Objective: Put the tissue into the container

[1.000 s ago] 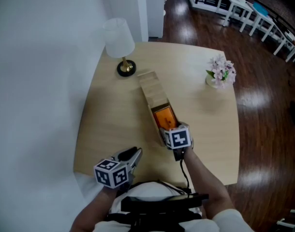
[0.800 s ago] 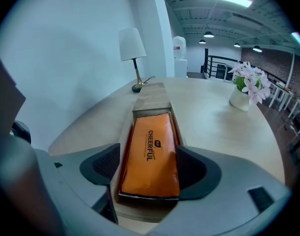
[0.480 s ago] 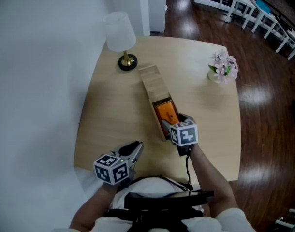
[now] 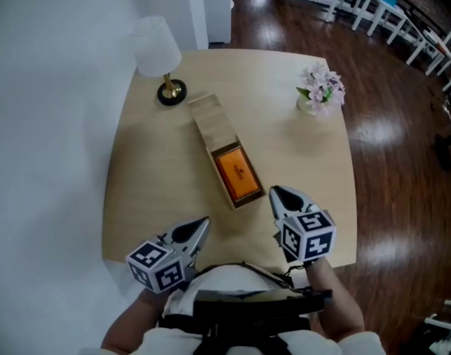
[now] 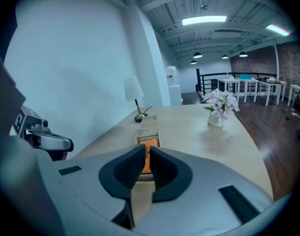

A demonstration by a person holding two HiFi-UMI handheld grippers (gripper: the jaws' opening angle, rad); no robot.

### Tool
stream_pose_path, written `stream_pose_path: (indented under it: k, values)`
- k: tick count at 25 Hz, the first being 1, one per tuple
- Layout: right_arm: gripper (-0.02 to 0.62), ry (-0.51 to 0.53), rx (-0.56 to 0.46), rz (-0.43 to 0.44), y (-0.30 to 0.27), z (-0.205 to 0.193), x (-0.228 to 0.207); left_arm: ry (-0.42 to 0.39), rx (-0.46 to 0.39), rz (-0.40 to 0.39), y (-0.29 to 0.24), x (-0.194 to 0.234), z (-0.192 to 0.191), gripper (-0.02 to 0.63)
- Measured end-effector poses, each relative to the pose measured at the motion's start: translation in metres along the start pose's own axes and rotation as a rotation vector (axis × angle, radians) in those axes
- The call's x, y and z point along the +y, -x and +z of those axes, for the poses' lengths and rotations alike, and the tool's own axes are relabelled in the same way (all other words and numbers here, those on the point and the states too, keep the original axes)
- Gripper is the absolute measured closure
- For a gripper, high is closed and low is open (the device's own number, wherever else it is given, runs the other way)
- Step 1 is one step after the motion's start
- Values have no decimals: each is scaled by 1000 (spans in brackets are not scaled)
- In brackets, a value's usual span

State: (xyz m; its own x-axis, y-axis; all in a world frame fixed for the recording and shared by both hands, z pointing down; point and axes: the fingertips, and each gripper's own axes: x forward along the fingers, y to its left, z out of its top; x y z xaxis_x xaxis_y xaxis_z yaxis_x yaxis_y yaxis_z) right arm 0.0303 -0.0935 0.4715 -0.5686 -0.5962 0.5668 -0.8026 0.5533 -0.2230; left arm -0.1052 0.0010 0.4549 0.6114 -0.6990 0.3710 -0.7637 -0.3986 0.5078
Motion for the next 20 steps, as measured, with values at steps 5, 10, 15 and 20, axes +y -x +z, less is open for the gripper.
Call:
stream_pose_path:
  k: [5, 10, 15, 20]
  values:
    - [595, -51, -18, -19, 39, -16, -1, -23, 36, -62, -6, -21, -1, 606]
    - [595, -34, -52, -2, 63, -23, 11, -43, 57, -104, -1, -41, -5, 606]
    - [595, 15, -83, -11, 75, -16, 18, -42, 67, -97, -2, -43, -9, 606]
    - [595, -28, -71, 6, 72, -22, 15, -51, 94, -97, -10, -45, -14, 606]
